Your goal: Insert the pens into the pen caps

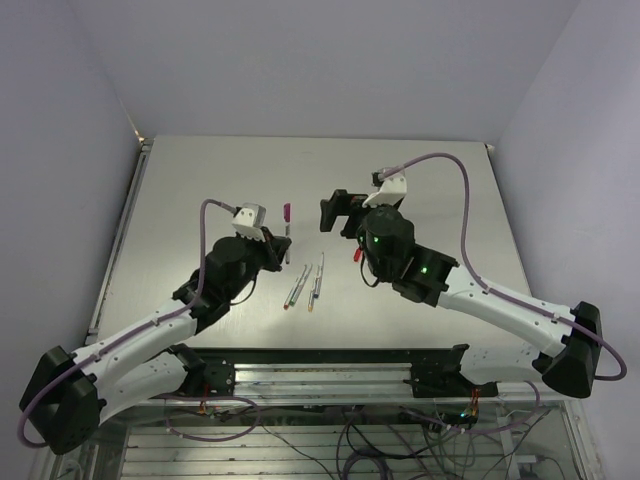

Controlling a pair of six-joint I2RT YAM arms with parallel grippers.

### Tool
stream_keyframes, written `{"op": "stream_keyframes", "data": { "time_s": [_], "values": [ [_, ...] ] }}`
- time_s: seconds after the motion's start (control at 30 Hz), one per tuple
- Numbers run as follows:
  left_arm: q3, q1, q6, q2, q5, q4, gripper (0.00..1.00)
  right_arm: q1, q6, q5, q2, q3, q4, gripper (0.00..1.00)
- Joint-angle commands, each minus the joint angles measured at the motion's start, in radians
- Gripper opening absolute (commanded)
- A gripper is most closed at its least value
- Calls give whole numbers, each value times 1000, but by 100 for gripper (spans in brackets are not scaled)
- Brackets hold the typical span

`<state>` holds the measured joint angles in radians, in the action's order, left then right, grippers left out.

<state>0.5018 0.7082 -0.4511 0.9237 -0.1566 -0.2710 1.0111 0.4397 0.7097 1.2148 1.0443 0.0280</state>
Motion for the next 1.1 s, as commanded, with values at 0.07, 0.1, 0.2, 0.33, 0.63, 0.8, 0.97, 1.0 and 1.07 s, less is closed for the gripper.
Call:
{"op": "stream_keyframes", "data": {
  "time_s": [0.07, 0.1, 0.2, 0.33, 0.63, 0.8, 0.97, 1.0, 1.07],
  "values": [
    [43, -7, 8, 57, -100, 51, 7, -14, 70, 137, -9, 37, -183, 100],
    [44, -7, 12, 62, -106, 51, 7, -14, 107, 167, -6, 43, -225, 100],
    [46, -9, 18, 74, -134, 47, 7, -14, 123, 217, -19, 29, -250, 100],
    [40, -15, -25, 80, -251, 59, 7, -13, 43, 205, -77, -36, -160, 95],
    [144, -69, -36, 221, -220, 200, 7, -14, 12, 255, -90, -37, -204, 92],
    [149, -97, -13, 270, -169, 153, 7, -14, 59, 298, -1, 11, -323, 86],
    [204, -110, -21, 332, -221, 235, 7, -16, -20, 318, 58, 26, -310, 93],
    [215, -112, -27, 345, -238, 255, 7, -16, -31, 314, 53, 15, -285, 93],
    [222, -113, -21, 364, -243, 260, 7, -21, -54, 291, 29, -22, -211, 93]
  ]
}}
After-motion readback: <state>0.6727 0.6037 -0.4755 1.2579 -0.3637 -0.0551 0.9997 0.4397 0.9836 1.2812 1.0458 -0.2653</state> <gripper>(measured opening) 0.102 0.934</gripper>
